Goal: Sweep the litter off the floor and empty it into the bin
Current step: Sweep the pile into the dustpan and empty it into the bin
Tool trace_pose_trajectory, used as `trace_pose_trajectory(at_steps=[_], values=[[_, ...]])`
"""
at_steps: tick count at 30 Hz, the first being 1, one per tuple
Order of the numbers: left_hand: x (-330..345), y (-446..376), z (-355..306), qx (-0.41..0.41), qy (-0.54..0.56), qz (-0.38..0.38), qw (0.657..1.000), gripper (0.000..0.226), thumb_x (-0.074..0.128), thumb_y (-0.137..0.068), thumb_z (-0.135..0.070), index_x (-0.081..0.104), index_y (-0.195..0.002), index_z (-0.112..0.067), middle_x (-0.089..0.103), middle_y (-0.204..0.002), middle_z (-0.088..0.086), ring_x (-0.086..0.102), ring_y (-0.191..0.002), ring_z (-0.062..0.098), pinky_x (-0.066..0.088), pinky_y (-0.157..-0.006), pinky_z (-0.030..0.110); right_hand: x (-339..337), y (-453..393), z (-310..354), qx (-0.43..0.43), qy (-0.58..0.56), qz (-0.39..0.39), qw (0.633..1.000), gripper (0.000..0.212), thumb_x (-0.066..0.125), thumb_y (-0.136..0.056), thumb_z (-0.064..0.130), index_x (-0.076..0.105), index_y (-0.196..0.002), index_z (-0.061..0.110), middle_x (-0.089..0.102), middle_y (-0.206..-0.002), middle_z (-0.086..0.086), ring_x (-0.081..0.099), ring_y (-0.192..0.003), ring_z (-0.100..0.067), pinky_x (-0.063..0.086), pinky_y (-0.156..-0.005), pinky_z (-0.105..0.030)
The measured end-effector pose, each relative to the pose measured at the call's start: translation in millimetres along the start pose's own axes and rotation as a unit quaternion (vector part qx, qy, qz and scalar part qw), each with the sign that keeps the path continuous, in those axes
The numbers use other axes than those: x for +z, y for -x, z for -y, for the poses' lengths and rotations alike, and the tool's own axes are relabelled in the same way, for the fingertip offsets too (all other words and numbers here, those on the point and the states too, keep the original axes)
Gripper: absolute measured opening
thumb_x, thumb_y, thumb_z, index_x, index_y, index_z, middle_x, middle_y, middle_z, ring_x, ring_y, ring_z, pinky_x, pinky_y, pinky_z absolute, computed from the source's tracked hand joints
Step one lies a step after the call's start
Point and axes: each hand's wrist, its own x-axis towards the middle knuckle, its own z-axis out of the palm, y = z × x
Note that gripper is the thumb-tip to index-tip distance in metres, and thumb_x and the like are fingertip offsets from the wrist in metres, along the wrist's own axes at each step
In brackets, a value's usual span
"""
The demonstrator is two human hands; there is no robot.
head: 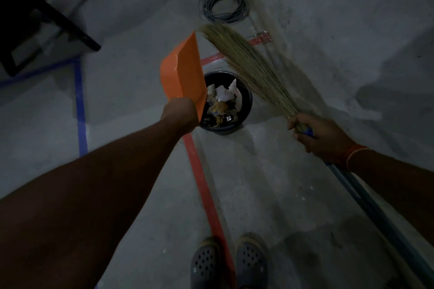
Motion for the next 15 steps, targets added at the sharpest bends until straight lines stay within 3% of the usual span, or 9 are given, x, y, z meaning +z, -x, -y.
trace_pose_trajectory(at_steps=[3,6,8,11,15], values=[[7,15,5,-0.01,0.038,-0.002,0.999,0.018,0.061,-0.087,-0.011,0.078,-0.095,-0.011,0.074,-0.092,0.011,0.071,-0.078,0.027,0.062,-0.075,0.039,-1,2,3,-0.004,0.007,-0.01,1.0,0.016,0.062,-0.093,0.009,0.059,-0.1,0.024,0.063,-0.083,-0.006,0.062,-0.056,-0.028,0.047,-0.042,-0.018],[17,34,11,-0.011,0.115,-0.001,0.993,0.025,0.06,-0.087,-0.006,0.08,-0.092,-0.019,0.075,-0.099,0.005,0.071,-0.082,0.023,0.06,-0.083,0.039,-3,4,6,-0.002,0.01,-0.016,1.0,0.016,0.063,-0.093,0.011,0.059,-0.099,0.025,0.059,-0.08,0.006,0.061,-0.056,-0.02,0.043,-0.042,-0.015],[23,55,15,-0.021,0.219,-0.015,0.975,0.03,0.058,-0.087,-0.002,0.08,-0.089,-0.022,0.075,-0.092,0.0,0.07,-0.07,0.013,0.06,-0.073,0.029,-3,4,10,-0.014,0.014,-0.015,1.0,0.017,0.063,-0.092,0.014,0.058,-0.1,0.028,0.061,-0.087,0.003,0.061,-0.061,-0.017,0.044,-0.049,-0.021],[36,92,20,-0.078,0.431,-0.035,0.898,0.039,0.048,-0.084,0.005,0.078,-0.09,-0.018,0.069,-0.068,-0.008,0.055,-0.042,0.001,0.042,-0.04,0.016,2,4,23,-0.024,-0.006,-0.022,0.999,0.018,0.064,-0.092,0.014,0.058,-0.099,0.03,0.062,-0.079,-0.001,0.061,-0.058,-0.018,0.05,-0.052,-0.029],[70,142,45,-0.147,0.584,-0.022,0.798,0.043,0.041,-0.088,0.006,0.077,-0.096,-0.016,0.055,-0.045,-0.01,0.042,-0.036,0.008,0.028,-0.037,0.015,24,4,50,-0.037,-0.03,0.011,0.999,0.02,0.064,-0.092,0.014,0.059,-0.099,0.032,0.062,-0.073,-0.006,0.06,-0.056,-0.022,0.051,-0.05,-0.035]])
